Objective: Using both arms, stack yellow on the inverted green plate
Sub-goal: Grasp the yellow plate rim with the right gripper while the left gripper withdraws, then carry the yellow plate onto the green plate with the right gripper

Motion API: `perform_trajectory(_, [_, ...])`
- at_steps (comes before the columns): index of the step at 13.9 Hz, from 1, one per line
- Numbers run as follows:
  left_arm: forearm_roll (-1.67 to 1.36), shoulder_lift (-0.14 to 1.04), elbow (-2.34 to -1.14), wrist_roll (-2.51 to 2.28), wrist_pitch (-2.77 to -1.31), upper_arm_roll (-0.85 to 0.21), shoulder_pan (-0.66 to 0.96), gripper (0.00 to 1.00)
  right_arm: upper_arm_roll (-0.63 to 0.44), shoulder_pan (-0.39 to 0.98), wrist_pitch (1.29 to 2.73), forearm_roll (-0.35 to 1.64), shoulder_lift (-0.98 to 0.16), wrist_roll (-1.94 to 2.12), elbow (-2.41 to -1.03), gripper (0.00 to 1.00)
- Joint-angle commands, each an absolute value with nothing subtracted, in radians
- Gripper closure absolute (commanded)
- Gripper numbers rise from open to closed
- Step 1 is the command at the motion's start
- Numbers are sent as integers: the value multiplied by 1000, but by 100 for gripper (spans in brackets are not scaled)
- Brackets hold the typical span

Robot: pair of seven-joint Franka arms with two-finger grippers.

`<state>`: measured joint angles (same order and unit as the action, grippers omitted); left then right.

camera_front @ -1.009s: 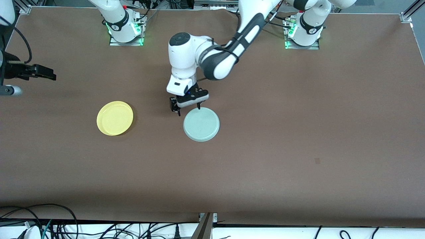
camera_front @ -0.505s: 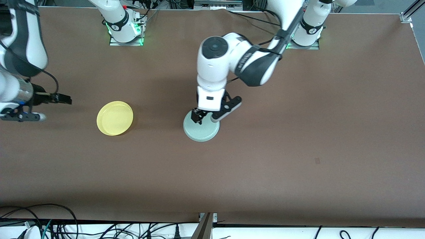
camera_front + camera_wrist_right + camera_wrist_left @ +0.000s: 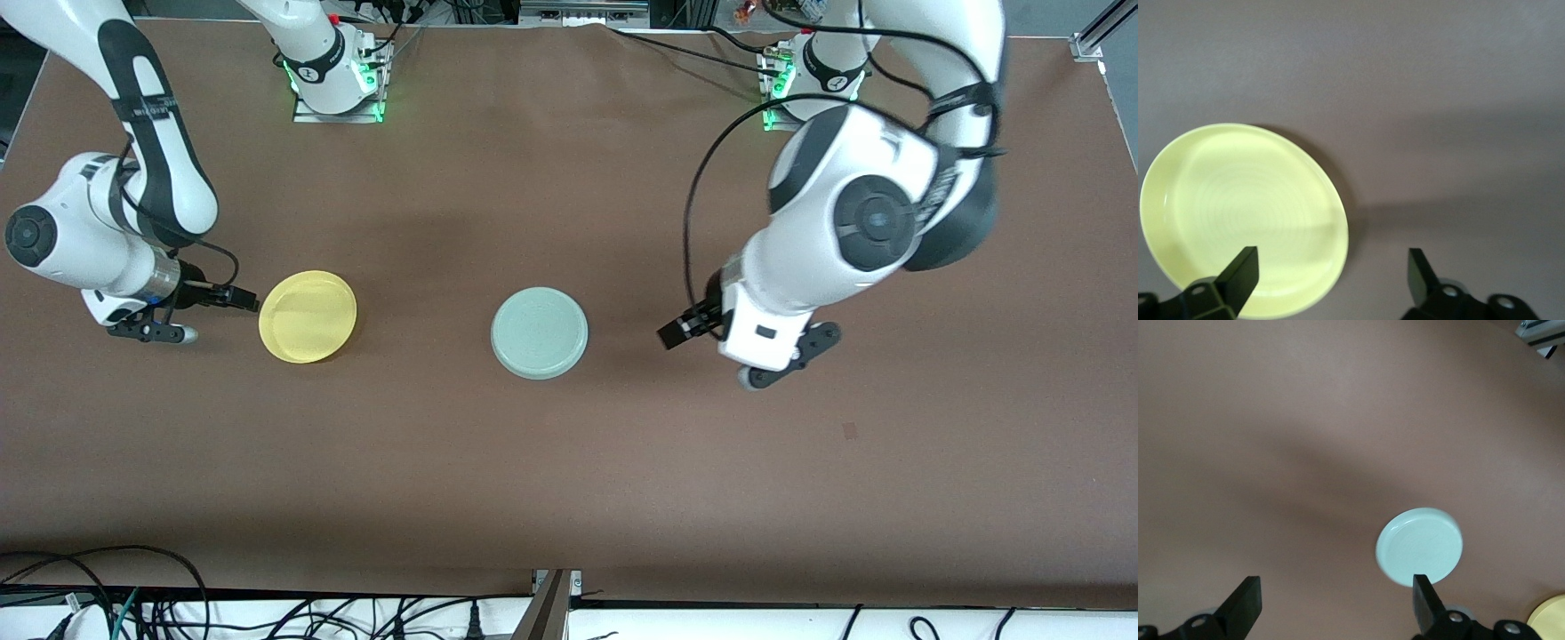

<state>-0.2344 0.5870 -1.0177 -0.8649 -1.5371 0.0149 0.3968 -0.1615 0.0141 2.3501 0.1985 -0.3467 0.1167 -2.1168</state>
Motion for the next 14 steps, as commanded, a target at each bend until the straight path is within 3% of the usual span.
perform_trajectory(1, [-235, 523, -997, -705, -1404, 14, 348, 0, -155, 5, 2449, 253, -422, 139, -2118, 13])
perform_trajectory(4, [-204, 439, -997, -455, -1237, 15, 240, 0, -152, 6, 2465, 259, -459, 146, -2123, 63])
perform_trajectory(6, [-143, 294, -1114, -242, -1226, 63, 216, 0, -149, 11, 2456, 259, -456, 146, -2118, 100])
perform_trajectory(8, [-28, 149, -1279, -49, -1271, 86, 207, 0, -143, 11, 2454, 259, -456, 143, -2114, 100])
perform_trajectory(11, [23, -6, -1516, 220, -1495, 90, 121, 0, -123, 12, 2428, 259, -427, 140, -2094, 100])
perform_trajectory(13, [75, -70, -1653, 363, -1650, 90, 94, 0, -114, 15, 2309, 259, -397, 115, -2033, 100])
perform_trajectory(14, [74, -60, -1643, 389, -1628, 89, 62, 0, -85, 14, 2214, 259, -382, 82, -1981, 100])
